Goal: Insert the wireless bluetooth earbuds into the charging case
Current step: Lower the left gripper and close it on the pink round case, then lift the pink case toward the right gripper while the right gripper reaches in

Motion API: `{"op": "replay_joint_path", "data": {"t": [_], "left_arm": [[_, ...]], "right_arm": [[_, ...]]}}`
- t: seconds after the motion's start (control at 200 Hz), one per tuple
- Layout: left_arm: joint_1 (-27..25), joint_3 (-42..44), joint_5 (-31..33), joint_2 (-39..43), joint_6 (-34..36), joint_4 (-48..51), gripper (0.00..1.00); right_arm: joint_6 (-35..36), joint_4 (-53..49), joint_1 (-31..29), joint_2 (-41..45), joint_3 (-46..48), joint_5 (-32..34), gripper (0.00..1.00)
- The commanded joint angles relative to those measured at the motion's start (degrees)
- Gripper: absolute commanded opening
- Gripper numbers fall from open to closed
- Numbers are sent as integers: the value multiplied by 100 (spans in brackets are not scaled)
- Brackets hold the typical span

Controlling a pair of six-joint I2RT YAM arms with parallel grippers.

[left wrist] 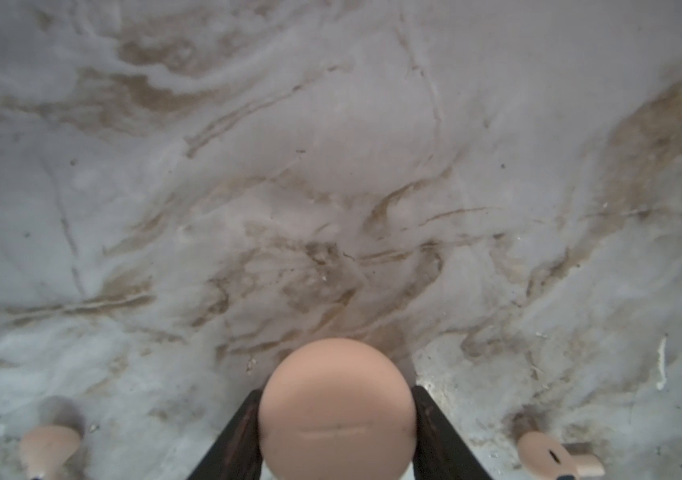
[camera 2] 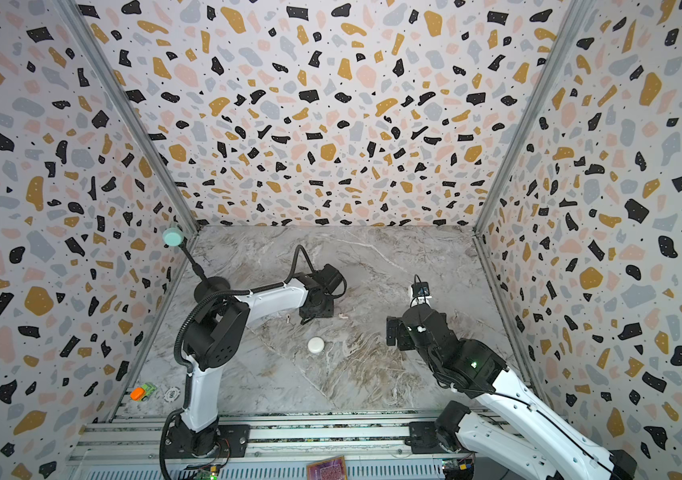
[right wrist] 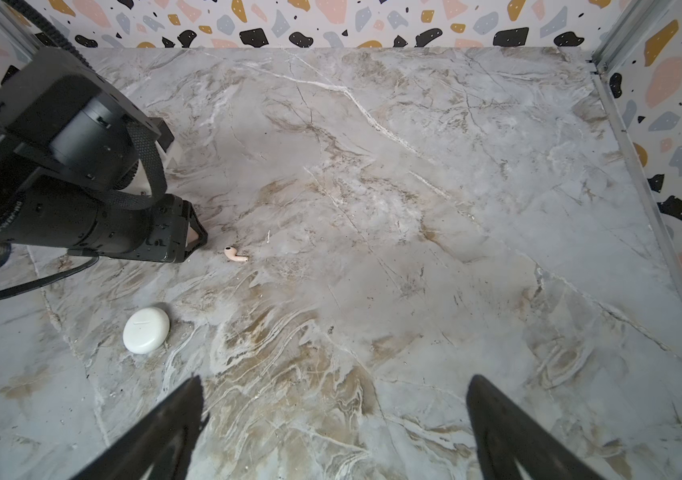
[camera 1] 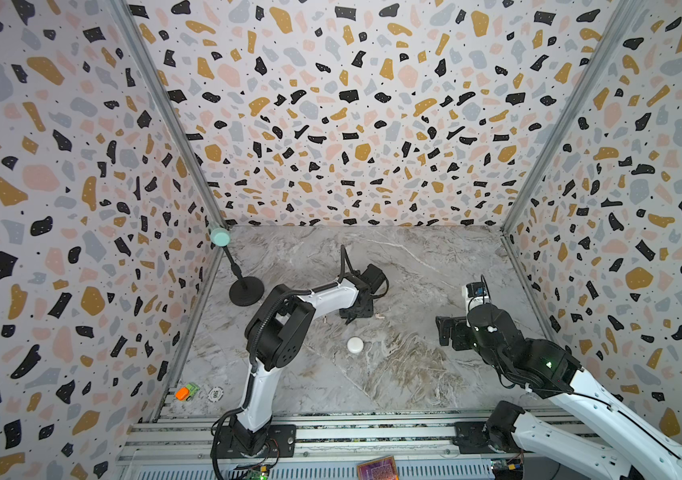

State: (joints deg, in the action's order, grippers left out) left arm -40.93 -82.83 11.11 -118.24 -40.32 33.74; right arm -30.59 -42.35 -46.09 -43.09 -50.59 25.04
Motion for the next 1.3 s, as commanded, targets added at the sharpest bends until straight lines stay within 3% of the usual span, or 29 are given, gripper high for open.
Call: {"op": "replay_joint_path", "data": {"t": [0.0,0.385,0.536,0.616,0.681,0.861,0.966,1.186,1.297], "left_arm": [[-18,309,-322,297,544,-41,0],[-156,1420,-737,1832,1597,-903,0],[-440,2214,-157,2688,2018,-1576,0],[-663,2670,-229,3184,2491,-1995,0],[-885,2945,228,3546,2730,-2182,0],[-1319,3972,777,4747,3665,-3129,0],[-1370,4375,752,5292,4016,-3416,0],[-1659,5043,920,5988,4691,-3864,0],[-1895,5380,817,6262,5154,-4085,0]], "right_arm": [[-17,34,21,82,26,-45,99],[-105,77,25,-102,-92,-616,99],[-141,213,29,-160,-91,-1045,99],[-158,312,38,-182,-124,-1316,99],[-169,395,56,-221,-157,-1554,99],[-146,568,342,-524,-257,-2474,99],[-7,741,596,-705,-316,-3162,99],[208,1340,952,-951,-294,-4766,100],[264,1476,952,-1184,-330,-5075,98]]}}
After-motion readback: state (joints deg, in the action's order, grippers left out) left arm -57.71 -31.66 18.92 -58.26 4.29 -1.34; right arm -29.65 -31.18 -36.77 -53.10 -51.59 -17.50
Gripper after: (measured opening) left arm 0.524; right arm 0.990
